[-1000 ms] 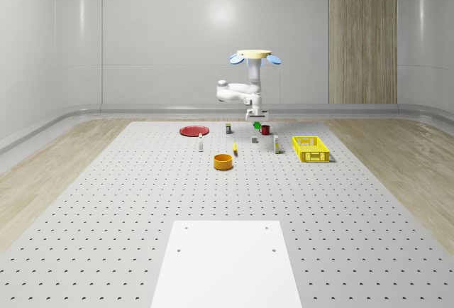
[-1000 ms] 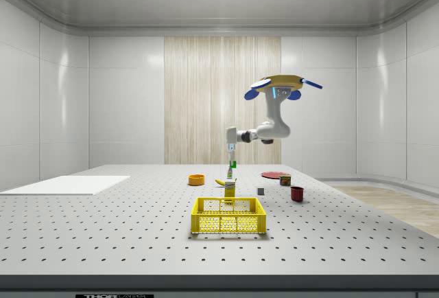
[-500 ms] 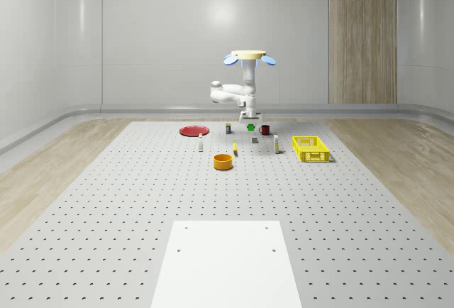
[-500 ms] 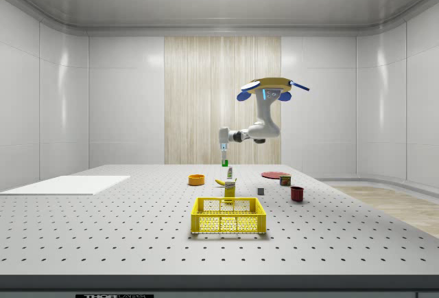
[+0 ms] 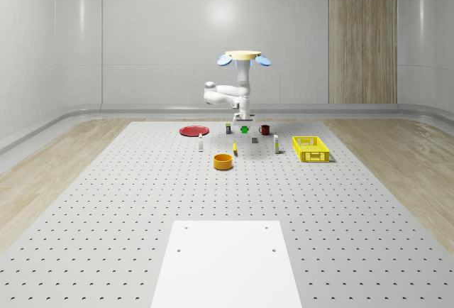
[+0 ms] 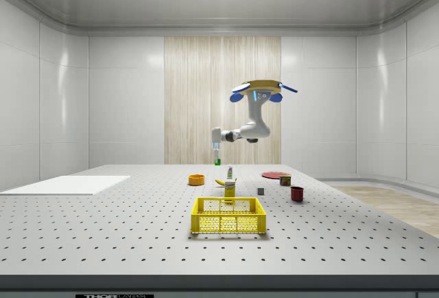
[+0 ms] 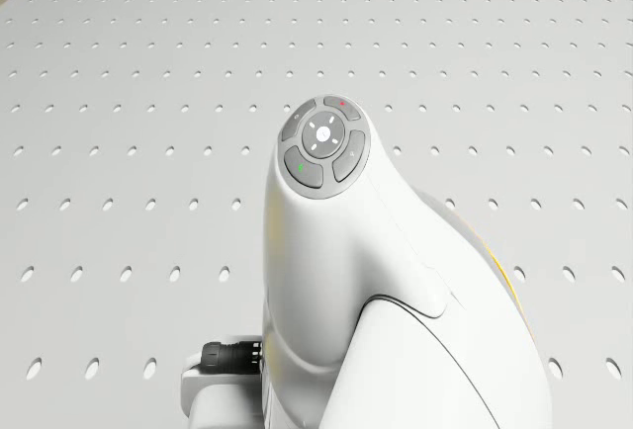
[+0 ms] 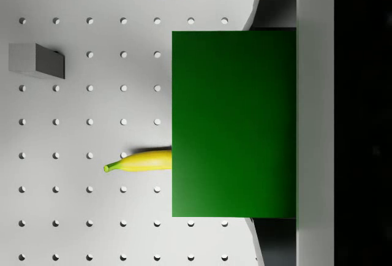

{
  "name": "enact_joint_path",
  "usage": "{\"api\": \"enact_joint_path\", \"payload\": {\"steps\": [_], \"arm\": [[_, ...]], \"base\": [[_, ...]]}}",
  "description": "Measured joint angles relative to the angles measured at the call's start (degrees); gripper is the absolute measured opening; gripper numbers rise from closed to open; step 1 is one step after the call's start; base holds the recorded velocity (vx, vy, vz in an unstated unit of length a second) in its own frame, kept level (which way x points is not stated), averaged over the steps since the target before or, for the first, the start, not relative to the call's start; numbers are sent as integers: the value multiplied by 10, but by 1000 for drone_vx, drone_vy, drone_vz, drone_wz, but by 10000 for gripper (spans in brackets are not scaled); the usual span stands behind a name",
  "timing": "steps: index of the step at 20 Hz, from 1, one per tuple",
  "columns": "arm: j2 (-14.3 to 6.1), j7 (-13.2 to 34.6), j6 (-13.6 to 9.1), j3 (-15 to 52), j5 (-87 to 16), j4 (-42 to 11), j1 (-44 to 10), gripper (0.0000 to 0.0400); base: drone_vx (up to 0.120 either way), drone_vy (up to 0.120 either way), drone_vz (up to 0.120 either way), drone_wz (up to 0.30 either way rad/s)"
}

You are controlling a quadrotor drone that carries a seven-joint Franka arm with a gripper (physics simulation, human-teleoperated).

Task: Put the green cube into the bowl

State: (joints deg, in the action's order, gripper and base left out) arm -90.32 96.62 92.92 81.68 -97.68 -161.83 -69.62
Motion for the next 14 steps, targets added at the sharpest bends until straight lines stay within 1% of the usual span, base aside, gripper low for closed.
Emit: {"api": "enact_joint_path", "payload": {"steps": [14], "arm": [[-4,0,4,0,2,0,-1,250]], "base": [[120,-120,0,0]]}}
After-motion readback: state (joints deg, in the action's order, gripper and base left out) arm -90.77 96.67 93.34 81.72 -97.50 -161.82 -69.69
